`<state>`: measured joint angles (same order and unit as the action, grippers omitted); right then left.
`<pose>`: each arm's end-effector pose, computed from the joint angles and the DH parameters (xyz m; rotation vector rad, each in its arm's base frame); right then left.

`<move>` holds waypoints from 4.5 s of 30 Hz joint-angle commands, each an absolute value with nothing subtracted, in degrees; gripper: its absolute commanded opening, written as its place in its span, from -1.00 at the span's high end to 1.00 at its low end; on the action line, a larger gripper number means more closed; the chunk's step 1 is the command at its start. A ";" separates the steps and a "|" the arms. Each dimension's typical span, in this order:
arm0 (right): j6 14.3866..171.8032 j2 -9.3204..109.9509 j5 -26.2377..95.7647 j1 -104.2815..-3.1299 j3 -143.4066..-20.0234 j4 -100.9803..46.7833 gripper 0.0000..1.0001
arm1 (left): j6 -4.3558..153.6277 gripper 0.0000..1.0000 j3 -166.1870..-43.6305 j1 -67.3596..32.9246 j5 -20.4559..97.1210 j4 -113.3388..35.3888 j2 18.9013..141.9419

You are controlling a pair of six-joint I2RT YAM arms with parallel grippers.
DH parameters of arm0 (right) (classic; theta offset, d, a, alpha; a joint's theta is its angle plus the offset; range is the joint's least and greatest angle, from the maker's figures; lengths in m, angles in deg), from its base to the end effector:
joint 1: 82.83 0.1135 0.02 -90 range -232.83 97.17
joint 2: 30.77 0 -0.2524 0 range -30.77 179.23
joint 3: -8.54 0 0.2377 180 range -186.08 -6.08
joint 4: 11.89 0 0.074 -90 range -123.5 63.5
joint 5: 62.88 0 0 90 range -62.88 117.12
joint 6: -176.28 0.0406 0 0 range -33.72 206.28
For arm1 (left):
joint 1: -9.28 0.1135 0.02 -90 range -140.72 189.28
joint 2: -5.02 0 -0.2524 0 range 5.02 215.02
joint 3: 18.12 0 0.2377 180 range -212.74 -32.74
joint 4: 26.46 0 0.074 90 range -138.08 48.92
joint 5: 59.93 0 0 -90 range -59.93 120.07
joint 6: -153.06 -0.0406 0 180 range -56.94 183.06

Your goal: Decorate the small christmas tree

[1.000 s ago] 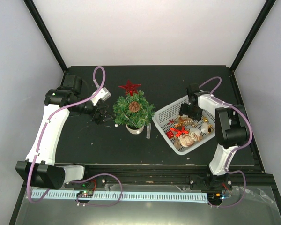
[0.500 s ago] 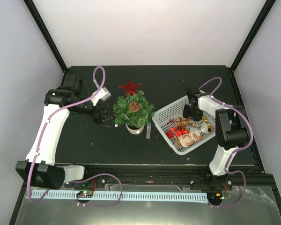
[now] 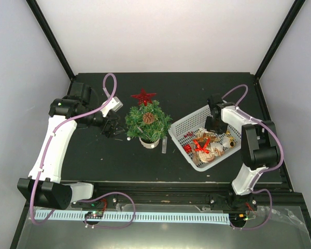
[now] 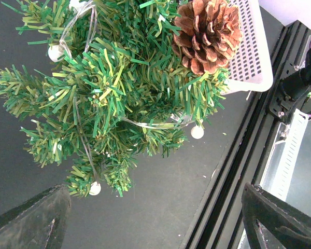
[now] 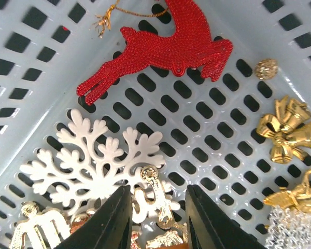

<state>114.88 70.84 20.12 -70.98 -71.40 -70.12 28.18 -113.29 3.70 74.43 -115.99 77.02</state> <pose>0.3061 0.0592 0.1604 0.4429 2.8996 -0.0787 0.1981 -0.0479 0.3527 1.0365 2.2120 -0.8312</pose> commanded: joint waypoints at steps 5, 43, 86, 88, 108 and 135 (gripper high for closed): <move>113.83 66.22 19.76 -70.88 -70.89 -72.19 0.45 | 28.61 -0.80 -114.24 4.01 75.47 -114.86 77.09; 117.65 78.73 22.03 -69.47 -74.72 -71.71 -0.43 | 28.40 -0.80 -115.01 4.06 75.54 -116.07 77.33; 117.01 78.25 21.24 -69.12 -72.98 -71.37 -0.11 | 28.81 -0.80 -114.45 4.02 75.48 -115.56 76.23; 117.65 77.67 18.87 -69.29 -72.59 -71.70 0.07 | 28.70 -0.80 -114.47 4.04 75.27 -115.76 76.14; 118.63 69.60 12.98 -74.31 -76.65 -74.09 0.78 | 28.34 -0.80 -114.93 4.03 74.57 -116.65 76.47; 108.74 70.30 36.45 -59.93 -76.44 -66.72 0.02 | 27.54 -0.80 -115.81 4.02 74.54 -118.86 76.92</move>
<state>109.46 67.89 34.43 -61.75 -75.49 -68.65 28.56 -113.97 3.70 74.19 -117.50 77.13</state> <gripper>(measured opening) 0.480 0.901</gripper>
